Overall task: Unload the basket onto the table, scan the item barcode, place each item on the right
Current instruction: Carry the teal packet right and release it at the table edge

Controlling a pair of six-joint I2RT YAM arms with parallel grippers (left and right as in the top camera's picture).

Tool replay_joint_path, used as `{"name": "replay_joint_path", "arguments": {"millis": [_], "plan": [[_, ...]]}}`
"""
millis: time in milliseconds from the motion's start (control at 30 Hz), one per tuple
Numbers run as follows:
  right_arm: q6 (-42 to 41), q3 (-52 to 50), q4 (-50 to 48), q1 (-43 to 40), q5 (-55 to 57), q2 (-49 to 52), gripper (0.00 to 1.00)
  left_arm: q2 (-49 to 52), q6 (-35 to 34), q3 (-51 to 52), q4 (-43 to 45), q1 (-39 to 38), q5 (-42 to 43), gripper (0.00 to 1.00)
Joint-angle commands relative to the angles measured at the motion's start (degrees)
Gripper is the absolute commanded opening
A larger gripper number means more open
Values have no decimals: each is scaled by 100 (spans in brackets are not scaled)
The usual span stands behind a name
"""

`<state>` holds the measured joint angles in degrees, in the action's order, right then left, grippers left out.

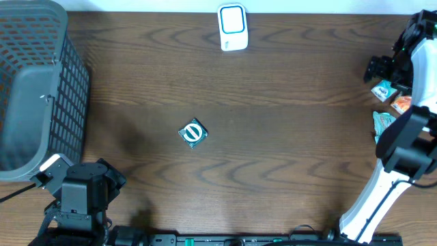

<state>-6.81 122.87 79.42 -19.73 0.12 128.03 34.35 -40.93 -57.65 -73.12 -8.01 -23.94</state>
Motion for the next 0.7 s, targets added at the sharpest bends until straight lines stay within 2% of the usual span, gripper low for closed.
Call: {"name": "replay_joint_path", "arguments": {"millis": [0,167,333,433,600,667], "plan": [[-63,2,437,83,-1561,-634,99,-7,-76,0,-15,17,-96,98],[-57,-26,1309,122,-1067,-671,99,-7,-76,0,-15,17,-96,98],[-219,-459,1676,140,-435,-671,99,-7,-76,0,-15,17,-96,98],[-260,-931,1694,140,-334,-671,99,-7,-74,0,-15,17,-96,98],[-264,-1923,1036,90,-166,-671,99,-7,-74,0,-15,17,-96,98],[-354,-2367,573,24,-155,-671,65,-7,-74,0,-15,17,-96,98]]}}
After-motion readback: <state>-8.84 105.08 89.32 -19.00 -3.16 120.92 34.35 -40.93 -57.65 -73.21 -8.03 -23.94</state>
